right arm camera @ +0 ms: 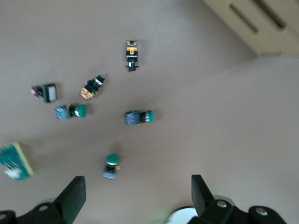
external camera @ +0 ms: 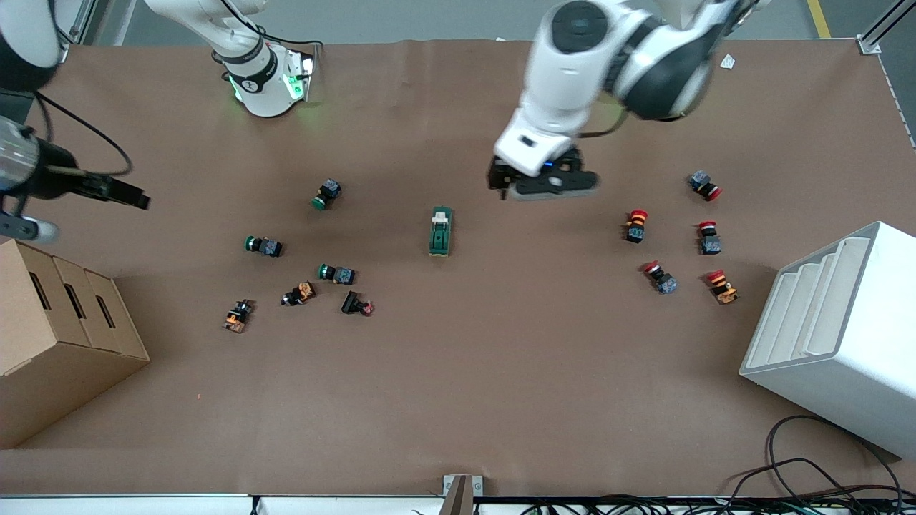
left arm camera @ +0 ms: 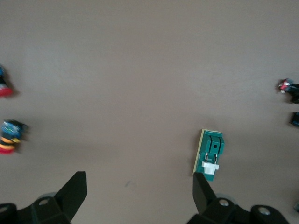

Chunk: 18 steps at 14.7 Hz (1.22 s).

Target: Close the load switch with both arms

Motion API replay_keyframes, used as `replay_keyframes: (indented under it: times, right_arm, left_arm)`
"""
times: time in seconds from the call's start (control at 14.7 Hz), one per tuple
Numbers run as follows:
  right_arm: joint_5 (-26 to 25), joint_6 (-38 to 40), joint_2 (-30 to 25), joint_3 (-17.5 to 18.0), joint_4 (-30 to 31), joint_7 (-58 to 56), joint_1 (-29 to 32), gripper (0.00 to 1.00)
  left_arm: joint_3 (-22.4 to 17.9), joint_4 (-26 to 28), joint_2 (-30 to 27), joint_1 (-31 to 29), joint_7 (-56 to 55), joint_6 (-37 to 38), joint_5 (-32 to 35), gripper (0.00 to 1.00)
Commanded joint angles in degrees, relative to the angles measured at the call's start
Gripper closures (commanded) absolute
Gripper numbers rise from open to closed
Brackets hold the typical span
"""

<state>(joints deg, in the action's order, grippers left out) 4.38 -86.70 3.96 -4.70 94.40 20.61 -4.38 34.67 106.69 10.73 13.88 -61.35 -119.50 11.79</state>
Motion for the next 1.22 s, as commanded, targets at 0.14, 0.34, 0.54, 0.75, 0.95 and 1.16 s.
replay_keyframes:
  times: [0.14, 0.34, 0.54, 0.75, 0.95, 1.16]
  right_arm:
    - [3.35, -3.72, 5.78, -0.13, 0.09, 29.33, -8.60, 0.00]
    - [3.53, -8.12, 10.70, -0.13, -0.09, 46.33, -16.43, 0.00]
    - [6.67, -14.08, 13.95, -0.13, 0.35, 51.37, -20.92, 0.00]
    - [12.20, -22.86, 14.76, -0.13, 3.41, 51.90, -23.64, 0.00]
    - [16.71, -35.51, 14.93, -0.05, 9.65, 51.90, -27.77, 0.00]
    - [19.17, -45.63, 17.12, 0.04, 14.05, 51.90, -32.96, 0.00]
  left_arm:
    - [0.05, 1.15, 10.25, 11.41, -27.19, -3.98, 18.32, 0.00]
    - [0.05, 0.63, 17.63, 17.13, -46.60, -4.69, 32.46, 0.00]
    - [0.05, 0.80, 23.35, 22.57, -62.19, -5.48, 46.27, 0.00]
    - [-0.13, 1.33, 27.75, 26.10, -73.79, -4.87, 60.67, 0.00]
    - [-0.48, 1.33, 30.83, 27.69, -79.45, -0.58, 74.21, 0.00]
    - [-0.57, 1.59, 32.77, 27.86, -79.89, 4.26, 83.29, 0.00]
